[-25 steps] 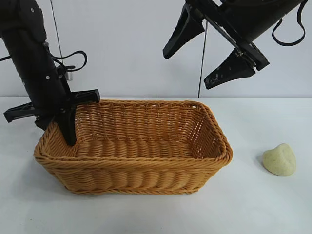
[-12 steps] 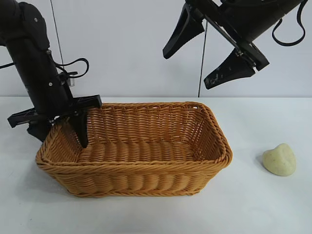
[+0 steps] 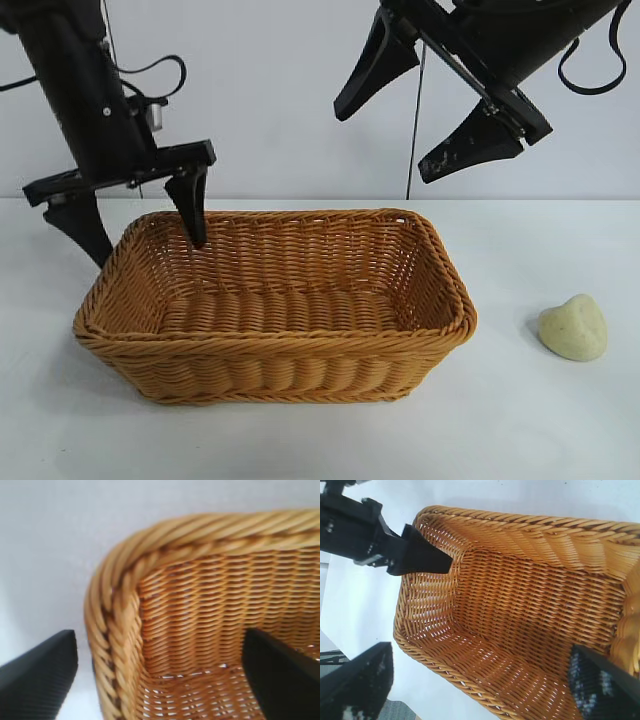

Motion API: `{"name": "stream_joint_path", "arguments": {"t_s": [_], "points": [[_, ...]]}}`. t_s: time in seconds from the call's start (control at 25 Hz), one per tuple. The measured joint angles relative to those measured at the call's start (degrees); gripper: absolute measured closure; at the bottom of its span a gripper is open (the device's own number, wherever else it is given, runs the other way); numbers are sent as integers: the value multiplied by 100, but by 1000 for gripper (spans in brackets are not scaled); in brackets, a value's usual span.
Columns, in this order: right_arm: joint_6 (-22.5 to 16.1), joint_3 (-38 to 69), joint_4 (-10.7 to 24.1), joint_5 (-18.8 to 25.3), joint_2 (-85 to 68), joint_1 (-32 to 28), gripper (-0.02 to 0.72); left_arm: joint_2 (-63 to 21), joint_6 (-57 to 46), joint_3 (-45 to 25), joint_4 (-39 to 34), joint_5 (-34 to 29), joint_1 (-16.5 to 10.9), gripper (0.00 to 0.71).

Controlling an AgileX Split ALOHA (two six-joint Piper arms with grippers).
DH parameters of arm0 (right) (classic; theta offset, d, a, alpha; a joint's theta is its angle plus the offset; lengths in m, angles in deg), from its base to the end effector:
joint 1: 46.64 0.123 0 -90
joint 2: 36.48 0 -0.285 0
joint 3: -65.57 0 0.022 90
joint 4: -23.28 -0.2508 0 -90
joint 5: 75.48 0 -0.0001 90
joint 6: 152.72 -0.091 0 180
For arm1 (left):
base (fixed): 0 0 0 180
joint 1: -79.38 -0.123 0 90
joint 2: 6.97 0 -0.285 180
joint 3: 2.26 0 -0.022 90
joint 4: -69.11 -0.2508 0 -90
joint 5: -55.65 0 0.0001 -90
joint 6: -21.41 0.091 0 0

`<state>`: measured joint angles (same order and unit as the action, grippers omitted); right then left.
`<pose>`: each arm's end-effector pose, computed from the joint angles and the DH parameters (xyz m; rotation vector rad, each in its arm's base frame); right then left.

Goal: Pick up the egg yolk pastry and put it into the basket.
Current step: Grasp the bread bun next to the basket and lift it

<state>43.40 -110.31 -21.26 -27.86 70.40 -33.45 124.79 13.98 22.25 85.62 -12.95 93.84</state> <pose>0.3444 0.1292 0.2597 -0.1059 2.6286 0.8986 0.4233 -0.1340 0.1948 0.0413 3.0917 -0.4367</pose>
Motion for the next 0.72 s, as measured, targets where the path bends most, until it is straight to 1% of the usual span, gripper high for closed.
{"name": "stream_joint_path", "arguments": {"t_s": [0.16, 0.28, 0.36, 0.6, 0.72], "points": [[0, 0, 0, 6, 0, 0, 52, -6, -5, 649, -399, -42, 0, 21], [0, 0, 0, 23, 0, 0, 52, -54, -63, 872, -594, -60, 0, 21], [0, 0, 0, 23, 0, 0, 52, -67, -64, 919, -723, -66, 0, 21], [0, 0, 0, 23, 0, 0, 52, -67, -69, 929, -1411, -84, -18, 21], [0, 0, 0, 23, 0, 0, 52, -67, -43, 929, -1448, -84, -144, 21]]}}
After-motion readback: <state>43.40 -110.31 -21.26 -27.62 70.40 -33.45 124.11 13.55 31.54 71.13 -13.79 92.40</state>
